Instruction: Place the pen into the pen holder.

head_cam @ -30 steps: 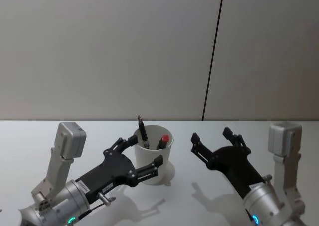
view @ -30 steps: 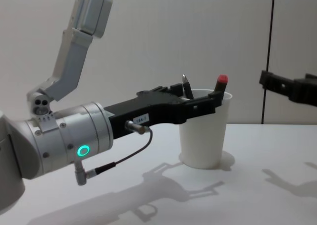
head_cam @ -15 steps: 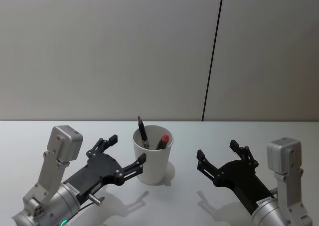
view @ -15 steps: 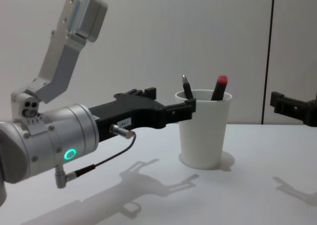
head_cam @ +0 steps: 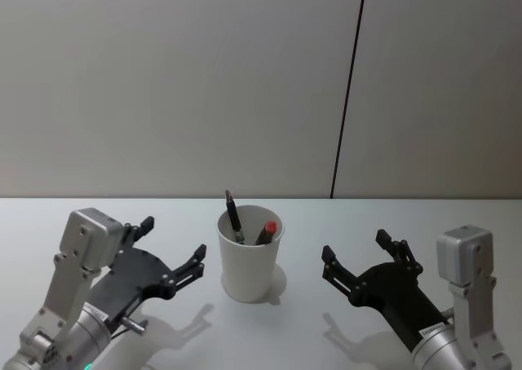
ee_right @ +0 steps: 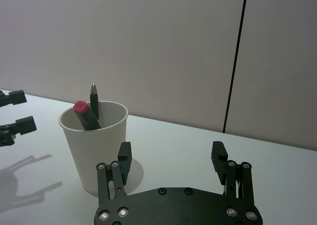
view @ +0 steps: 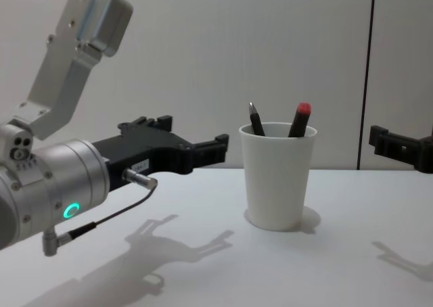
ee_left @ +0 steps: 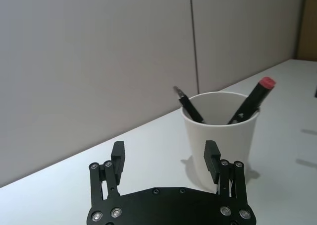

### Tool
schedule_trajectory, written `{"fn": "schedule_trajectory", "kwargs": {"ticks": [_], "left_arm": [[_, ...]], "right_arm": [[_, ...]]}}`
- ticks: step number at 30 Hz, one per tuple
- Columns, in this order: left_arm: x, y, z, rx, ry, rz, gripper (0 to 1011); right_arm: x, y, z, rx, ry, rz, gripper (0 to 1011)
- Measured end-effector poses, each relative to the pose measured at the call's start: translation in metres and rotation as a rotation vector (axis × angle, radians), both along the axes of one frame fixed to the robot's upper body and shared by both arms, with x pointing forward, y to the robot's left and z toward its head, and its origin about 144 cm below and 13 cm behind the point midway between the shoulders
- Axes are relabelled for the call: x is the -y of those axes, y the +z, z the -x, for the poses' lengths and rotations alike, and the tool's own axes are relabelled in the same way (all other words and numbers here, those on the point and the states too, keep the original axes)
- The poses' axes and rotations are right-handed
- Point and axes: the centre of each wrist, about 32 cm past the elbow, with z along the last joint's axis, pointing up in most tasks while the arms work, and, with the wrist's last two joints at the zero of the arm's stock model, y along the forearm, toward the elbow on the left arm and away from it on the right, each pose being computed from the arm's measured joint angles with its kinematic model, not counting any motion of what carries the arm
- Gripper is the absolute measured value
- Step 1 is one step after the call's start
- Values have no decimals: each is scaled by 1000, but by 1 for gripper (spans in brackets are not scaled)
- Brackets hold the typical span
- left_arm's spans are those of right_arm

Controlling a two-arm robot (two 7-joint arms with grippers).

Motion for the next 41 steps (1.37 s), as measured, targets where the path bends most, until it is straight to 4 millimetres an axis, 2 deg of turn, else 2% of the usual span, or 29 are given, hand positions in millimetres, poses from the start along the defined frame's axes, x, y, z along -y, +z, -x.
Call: {"fn": "schedule_trajectory", "kwargs": {"ticks": [15,41], "left_arm": [[-4,5,14,45,146,-59,1003],[-4,5,14,46,150,-60,1004]], "right_arm": [[0,0,0,0,0,0,1001],[0,0,0,0,0,0,1001]]}}
